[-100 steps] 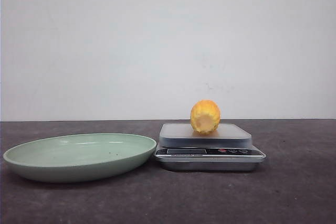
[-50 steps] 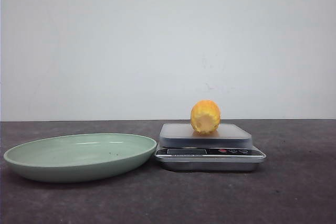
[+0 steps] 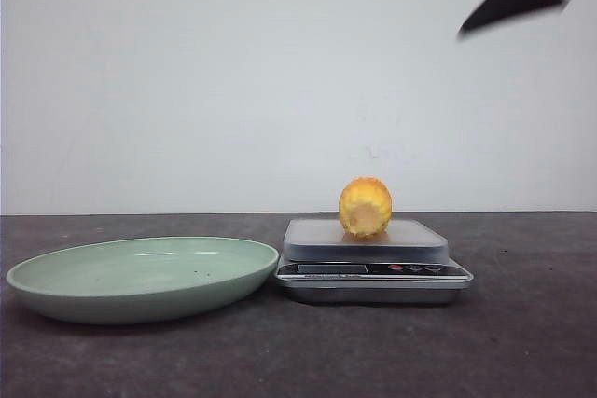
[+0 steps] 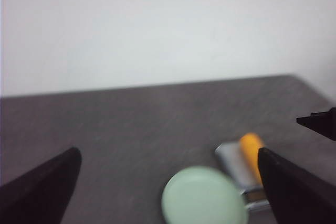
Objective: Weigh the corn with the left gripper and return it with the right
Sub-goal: 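Lower the right gripper over the corn on the scale and grasp it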
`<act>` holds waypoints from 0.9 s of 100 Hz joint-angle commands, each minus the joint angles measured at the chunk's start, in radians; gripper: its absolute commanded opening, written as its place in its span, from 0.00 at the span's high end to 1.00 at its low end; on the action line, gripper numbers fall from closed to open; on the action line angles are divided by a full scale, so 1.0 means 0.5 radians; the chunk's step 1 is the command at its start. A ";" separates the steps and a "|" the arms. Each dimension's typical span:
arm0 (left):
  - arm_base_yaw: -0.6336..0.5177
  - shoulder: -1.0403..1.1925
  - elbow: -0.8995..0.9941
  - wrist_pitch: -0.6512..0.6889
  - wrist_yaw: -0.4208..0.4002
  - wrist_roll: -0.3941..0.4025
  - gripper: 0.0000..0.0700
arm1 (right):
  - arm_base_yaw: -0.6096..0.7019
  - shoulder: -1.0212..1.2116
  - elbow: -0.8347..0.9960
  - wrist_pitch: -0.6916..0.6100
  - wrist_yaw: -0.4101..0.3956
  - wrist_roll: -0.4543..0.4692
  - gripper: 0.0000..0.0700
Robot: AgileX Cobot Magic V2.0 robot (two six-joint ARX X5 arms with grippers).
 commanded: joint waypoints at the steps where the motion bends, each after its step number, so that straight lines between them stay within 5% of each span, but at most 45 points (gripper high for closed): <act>1: -0.015 -0.034 -0.123 -0.076 -0.036 0.013 0.00 | 0.051 0.159 0.023 0.027 0.052 0.066 0.00; 45: -0.016 -0.407 -0.989 0.008 -0.053 -0.208 0.00 | 0.087 0.874 0.336 -0.120 0.010 0.275 0.00; 82: -0.015 -0.523 -1.084 0.089 -0.054 -0.288 0.00 | 0.085 0.998 0.379 -0.304 0.079 0.304 0.03; 90: -0.015 -0.523 -1.084 0.121 -0.053 -0.288 0.00 | 0.085 0.998 0.379 -0.321 0.077 0.304 0.22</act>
